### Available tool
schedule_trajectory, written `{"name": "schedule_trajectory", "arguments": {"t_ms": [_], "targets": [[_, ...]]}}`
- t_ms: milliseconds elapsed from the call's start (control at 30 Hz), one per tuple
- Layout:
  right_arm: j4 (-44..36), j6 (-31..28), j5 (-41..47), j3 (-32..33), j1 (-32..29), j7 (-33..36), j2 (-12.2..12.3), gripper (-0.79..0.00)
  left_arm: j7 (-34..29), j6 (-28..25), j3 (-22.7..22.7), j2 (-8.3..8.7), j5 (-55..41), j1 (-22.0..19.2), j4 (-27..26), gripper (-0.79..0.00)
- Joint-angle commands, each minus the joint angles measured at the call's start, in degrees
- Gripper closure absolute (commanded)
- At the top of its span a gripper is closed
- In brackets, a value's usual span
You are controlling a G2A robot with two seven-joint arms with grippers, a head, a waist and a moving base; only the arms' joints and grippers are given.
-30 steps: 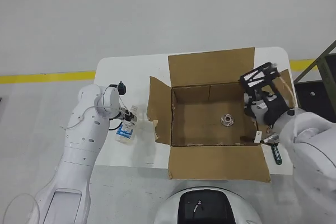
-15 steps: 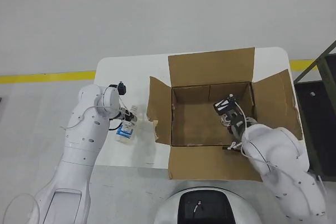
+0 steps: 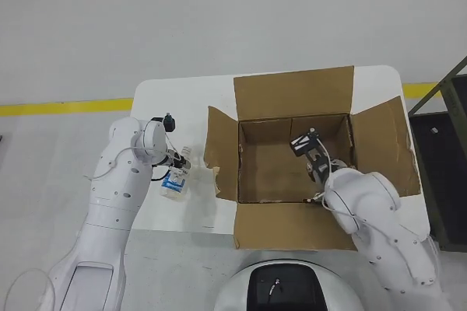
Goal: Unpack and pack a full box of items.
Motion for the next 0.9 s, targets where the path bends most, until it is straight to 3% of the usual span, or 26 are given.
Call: {"name": "schedule_trajectory", "arguments": {"t_ms": [0,33,133,367,867], "targets": [[3.1,1.2,-0.8,-1.5,2.2,0.5,-0.3,-0.040,0.0,0.0,0.0,0.00,0.0,0.0,0.0,-0.785],[5.2,1.7,-1.5,-2.5,3.7,1.0,-0.6,-0.123,0.0,0.0,0.0,0.00,0.0,0.0,0.0,-0.785],[9.2,3.7,-2.5,-3.7,6.7,2.2,-1.1,-0.234,0.0,0.0,0.0,0.00,0.0,0.0,0.0,-0.785],[14.3,4.3,-2.1,-3.8,10.0,4.6,-1.8,-0.237,0.0,0.0,0.0,0.00,0.0,0.0,0.0,-0.785],[18.8,3.6,-2.0,-2.3,10.4,4.4,-2.2,-0.305,0.0,0.0,0.0,0.00,0.0,0.0,0.0,-0.785]]}}
